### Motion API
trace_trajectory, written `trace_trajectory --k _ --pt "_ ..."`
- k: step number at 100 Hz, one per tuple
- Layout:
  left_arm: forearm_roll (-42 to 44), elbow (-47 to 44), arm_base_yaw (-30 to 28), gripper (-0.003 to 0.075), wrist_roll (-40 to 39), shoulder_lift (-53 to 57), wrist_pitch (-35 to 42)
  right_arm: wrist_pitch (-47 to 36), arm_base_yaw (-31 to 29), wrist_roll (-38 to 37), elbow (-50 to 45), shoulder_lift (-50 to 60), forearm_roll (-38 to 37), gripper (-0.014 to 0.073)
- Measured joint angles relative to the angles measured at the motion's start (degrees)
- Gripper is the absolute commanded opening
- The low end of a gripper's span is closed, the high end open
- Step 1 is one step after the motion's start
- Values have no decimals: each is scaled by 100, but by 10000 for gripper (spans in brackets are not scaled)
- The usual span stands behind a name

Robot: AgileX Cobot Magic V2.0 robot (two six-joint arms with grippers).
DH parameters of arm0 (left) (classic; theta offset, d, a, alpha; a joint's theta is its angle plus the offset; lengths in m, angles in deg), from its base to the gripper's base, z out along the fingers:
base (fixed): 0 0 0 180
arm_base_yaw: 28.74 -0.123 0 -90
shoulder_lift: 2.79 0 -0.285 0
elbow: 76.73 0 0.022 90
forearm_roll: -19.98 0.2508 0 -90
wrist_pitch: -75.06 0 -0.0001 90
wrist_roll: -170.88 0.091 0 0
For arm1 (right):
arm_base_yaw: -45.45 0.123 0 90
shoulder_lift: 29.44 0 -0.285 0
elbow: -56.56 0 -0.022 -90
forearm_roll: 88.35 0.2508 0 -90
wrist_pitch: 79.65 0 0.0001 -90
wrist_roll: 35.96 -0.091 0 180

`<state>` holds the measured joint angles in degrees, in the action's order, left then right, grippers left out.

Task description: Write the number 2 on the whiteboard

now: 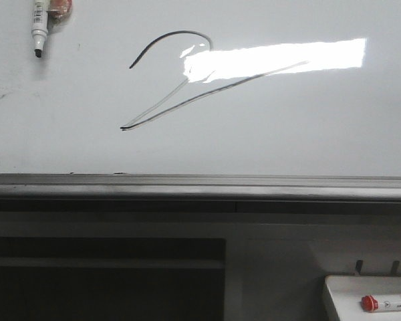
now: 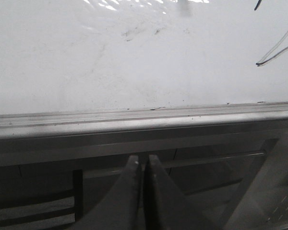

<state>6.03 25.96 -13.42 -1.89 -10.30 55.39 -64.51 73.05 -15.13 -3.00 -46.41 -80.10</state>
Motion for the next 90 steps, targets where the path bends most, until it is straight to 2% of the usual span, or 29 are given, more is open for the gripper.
trace_trajectory --k 10,24,35,56,90 --pt "0 0 0 -20 0 0 0 -247 -726 -1423 -638 296 -621 -71" --pt "0 0 0 -20 0 0 0 -424 -1562 -2145 -1527 761 -897 -71" --pt "0 0 0 -20 0 0 0 -293 -1828 -2292 -1853 944 -1045 -71" --pt "0 0 0 -20 0 0 0 282 -1855 -2328 -1853 978 -1243 -71" --pt "0 0 0 -20 0 0 0 296 -1855 -2353 -1853 978 -1232 -71"
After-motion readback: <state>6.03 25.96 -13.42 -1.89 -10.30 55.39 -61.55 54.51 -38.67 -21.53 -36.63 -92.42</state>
